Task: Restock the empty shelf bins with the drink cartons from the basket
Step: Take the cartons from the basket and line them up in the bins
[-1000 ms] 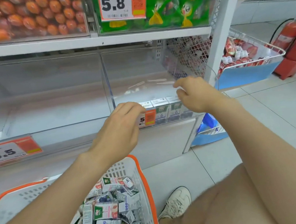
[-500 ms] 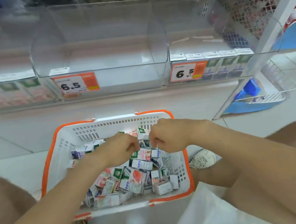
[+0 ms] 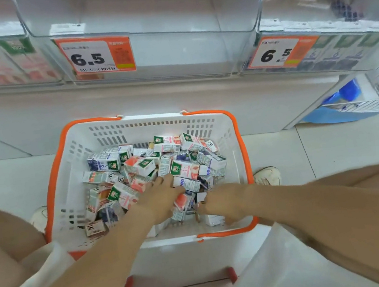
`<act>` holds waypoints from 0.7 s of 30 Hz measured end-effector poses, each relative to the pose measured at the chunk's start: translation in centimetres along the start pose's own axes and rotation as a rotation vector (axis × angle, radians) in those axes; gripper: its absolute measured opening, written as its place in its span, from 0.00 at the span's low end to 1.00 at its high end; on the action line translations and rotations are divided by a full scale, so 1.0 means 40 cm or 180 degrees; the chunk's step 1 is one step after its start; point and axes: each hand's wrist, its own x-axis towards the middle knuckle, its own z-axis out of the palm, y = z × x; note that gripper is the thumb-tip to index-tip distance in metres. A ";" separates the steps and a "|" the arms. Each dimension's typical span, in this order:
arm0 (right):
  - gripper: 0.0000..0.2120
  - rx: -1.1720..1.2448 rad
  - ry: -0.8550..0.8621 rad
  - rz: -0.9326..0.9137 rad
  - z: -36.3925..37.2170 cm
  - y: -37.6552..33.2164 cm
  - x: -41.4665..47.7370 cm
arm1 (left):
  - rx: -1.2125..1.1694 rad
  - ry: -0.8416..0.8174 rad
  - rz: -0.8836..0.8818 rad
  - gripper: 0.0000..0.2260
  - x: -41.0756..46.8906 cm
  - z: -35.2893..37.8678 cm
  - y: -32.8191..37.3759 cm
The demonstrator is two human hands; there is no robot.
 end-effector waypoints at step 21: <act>0.20 0.3689 0.2213 0.0778 -0.261 0.100 -0.187 | -0.3558 0.0617 -0.0590 0.22 -0.149 -0.244 -0.111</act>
